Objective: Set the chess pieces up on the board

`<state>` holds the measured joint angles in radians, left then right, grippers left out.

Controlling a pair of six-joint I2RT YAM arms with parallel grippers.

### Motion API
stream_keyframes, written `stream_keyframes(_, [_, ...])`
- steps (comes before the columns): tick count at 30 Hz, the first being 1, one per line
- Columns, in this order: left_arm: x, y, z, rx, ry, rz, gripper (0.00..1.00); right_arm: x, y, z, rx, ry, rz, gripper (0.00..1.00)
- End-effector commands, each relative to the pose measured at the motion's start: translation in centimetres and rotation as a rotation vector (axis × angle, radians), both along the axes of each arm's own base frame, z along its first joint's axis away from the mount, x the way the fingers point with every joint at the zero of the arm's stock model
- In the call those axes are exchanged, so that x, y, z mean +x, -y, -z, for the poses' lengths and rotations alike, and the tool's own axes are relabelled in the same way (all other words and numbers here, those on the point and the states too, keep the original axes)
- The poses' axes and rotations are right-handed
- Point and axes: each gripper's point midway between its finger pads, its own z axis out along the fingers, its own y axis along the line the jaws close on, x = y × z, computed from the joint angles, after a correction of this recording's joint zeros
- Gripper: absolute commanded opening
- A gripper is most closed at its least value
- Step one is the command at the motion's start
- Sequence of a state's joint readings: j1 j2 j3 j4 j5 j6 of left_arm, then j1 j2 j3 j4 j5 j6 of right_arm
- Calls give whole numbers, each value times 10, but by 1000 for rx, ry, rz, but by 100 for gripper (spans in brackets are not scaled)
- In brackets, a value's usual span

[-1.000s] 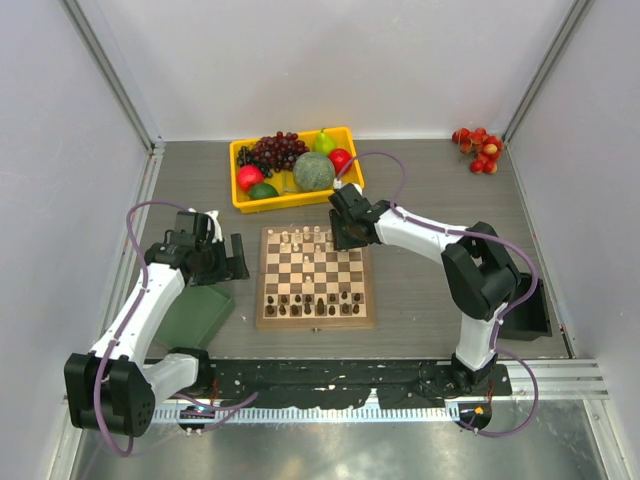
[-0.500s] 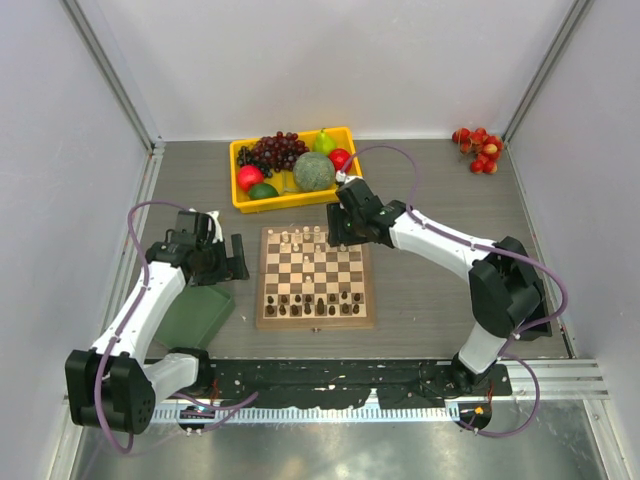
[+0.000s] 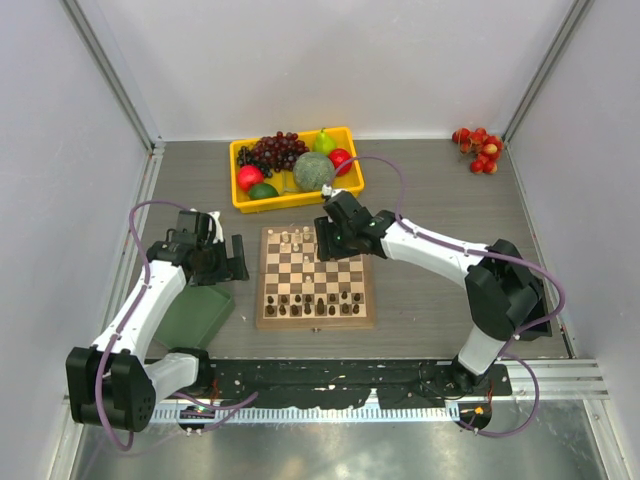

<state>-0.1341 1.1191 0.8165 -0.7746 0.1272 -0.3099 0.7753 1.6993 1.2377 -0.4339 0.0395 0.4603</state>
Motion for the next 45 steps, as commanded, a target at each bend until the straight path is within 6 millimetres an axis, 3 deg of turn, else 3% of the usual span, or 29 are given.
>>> stream_keyframes(1, [11,1,-10,-7,50,4,93,-5,-22,-25,72,38,-32,55])
stream_keyframes(15, [10,1,-12,-10,59,5,93,-32,-64,-6,62,-28,-151,52])
stream_keyframes(21, [10,1,-12,-14,62,3,93,-21,-75,-10,56,2,-152,49])
stream_keyframes(29, [10,2,-13,-18,63,6,93,6,-70,2,-65,41,-92,43])
stream_keyframes(45, [10,3,-12,-20,56,7,93,14,-68,22,-119,28,-90,40])
